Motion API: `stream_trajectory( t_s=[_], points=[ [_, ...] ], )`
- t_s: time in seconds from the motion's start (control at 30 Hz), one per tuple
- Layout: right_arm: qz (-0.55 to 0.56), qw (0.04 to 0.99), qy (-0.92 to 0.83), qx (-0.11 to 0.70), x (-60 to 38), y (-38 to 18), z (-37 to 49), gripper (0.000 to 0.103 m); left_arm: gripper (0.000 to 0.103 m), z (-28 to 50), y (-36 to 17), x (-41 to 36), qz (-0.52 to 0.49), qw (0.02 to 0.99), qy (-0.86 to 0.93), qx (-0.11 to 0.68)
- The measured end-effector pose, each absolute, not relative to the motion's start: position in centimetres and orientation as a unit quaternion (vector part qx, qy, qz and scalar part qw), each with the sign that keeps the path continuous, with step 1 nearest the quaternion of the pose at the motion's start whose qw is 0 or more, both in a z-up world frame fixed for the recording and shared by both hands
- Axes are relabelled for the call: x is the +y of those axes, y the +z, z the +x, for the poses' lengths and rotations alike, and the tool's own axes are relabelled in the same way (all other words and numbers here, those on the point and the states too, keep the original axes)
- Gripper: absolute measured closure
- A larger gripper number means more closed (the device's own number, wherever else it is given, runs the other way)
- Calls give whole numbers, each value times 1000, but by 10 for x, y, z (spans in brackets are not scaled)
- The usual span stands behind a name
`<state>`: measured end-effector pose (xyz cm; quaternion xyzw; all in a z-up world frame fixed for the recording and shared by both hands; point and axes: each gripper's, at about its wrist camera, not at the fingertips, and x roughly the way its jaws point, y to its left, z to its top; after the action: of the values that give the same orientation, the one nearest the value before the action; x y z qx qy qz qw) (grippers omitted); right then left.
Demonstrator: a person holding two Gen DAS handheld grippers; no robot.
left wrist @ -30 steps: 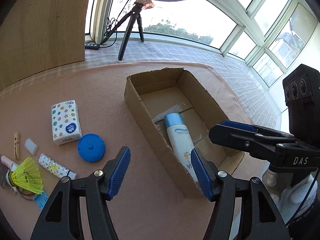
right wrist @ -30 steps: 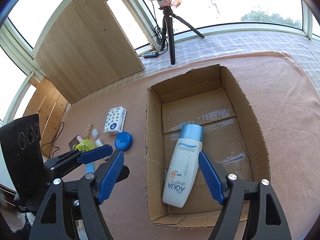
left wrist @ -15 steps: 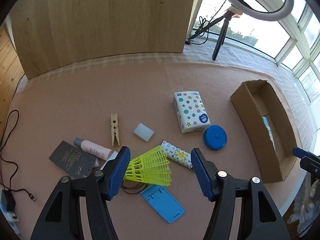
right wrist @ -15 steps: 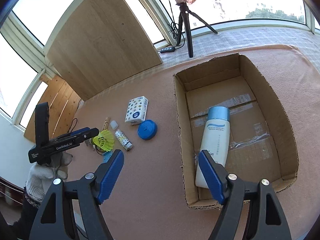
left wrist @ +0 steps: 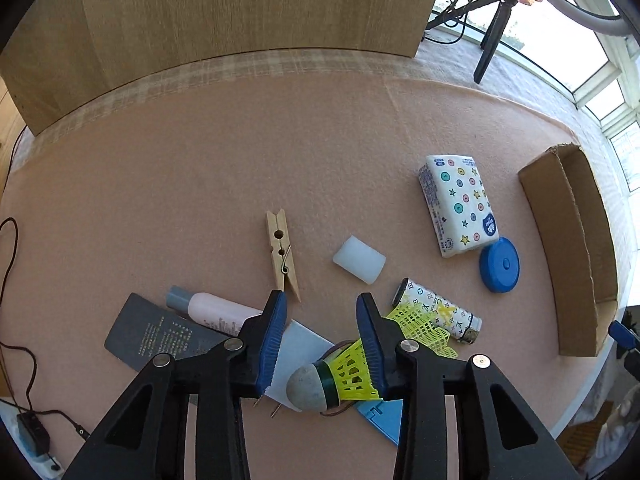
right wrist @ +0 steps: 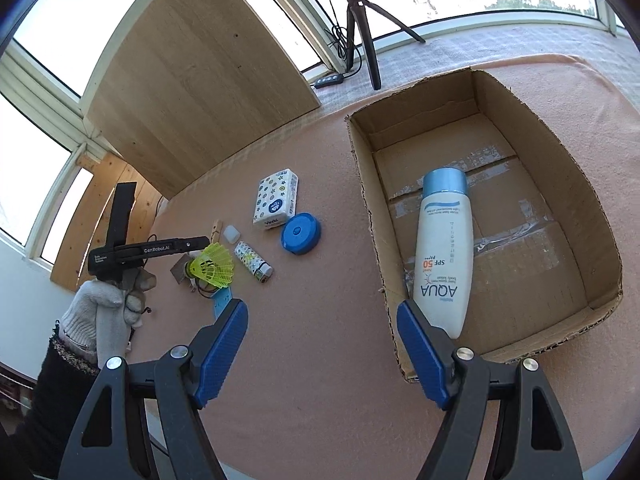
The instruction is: Organize objects
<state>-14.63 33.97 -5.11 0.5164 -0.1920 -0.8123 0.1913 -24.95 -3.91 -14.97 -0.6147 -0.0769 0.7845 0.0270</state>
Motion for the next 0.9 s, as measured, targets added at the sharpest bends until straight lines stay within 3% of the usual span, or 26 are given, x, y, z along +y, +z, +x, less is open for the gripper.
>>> stream_trajectory(
  t_s=[0.47, 0.9],
  points=[
    [531, 222, -797, -182, 313, -58, -149, 29, 64, -172, -163, -34, -611, 39, 787, -77],
    [563, 289, -764, -126, 235, -73, -139, 29, 62, -107, -160, -76, -580, -38, 809, -85]
  ],
)
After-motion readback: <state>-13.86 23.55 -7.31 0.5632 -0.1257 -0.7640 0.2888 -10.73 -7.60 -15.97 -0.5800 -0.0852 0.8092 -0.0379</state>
